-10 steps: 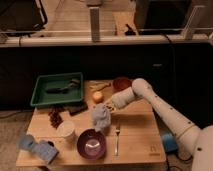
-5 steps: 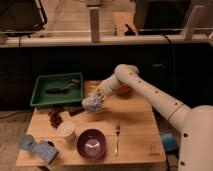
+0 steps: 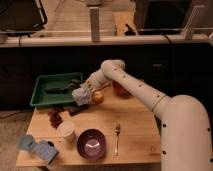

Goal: Place towel in tray

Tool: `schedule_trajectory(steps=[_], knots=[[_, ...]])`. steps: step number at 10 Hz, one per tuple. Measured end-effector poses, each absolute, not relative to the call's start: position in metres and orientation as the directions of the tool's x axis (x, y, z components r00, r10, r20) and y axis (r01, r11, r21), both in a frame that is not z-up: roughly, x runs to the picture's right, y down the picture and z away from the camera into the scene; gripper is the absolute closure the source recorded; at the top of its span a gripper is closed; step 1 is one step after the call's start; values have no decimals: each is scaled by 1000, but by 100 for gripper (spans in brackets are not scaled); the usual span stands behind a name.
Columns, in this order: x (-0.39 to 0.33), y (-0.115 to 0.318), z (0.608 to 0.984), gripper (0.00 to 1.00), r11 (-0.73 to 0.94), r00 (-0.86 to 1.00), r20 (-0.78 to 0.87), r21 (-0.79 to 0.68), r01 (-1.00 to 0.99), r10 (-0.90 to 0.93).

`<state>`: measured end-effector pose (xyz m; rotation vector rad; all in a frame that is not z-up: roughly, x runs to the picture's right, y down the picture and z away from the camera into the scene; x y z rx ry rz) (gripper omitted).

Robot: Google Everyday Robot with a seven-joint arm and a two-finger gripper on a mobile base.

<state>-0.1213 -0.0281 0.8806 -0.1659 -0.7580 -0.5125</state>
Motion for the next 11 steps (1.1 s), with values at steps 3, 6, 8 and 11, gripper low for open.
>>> schedule_trajectory(steps=[3,6,8,11], knots=[[-146,-50,890,100,864,584,702,91,495,-408],[-169,-79,910,100,893,600,704,112,436,-381],[-175,-92,925,98,915,581,737,127,383,-345],[-211,-90,934,71,882,533,752,133,453,-388]])
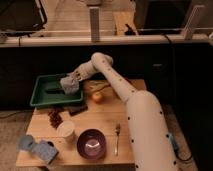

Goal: Place towel in tray

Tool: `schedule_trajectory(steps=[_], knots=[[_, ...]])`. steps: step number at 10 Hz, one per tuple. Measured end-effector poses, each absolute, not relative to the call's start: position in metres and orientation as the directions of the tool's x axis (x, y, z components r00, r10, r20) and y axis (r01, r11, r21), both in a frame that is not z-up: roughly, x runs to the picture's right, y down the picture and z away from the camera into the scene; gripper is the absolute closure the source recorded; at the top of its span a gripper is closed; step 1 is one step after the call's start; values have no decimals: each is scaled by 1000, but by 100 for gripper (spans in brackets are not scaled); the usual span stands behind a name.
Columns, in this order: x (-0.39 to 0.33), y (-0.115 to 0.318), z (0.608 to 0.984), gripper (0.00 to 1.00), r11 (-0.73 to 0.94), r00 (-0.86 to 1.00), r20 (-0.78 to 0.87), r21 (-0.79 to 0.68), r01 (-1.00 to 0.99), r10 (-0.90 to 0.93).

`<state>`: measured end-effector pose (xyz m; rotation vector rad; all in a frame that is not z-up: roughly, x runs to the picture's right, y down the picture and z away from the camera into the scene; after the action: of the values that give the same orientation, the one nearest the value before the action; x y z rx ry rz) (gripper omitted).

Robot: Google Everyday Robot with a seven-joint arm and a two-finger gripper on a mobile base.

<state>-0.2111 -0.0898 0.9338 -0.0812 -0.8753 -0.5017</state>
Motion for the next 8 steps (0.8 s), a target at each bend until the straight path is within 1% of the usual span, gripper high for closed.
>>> schedule_trajectory(steps=[1,3,5,6,8], knots=[[-226,-86,934,61,862,518,750,134,489,-411],[-251,-74,928,39,817,478,749,143,558,-458],[-258,-63,924,23,785,457,744,144,603,-487],[-259,-58,925,20,776,450,747,138,615,-489],[-251,-53,929,20,780,436,764,136,611,-476]])
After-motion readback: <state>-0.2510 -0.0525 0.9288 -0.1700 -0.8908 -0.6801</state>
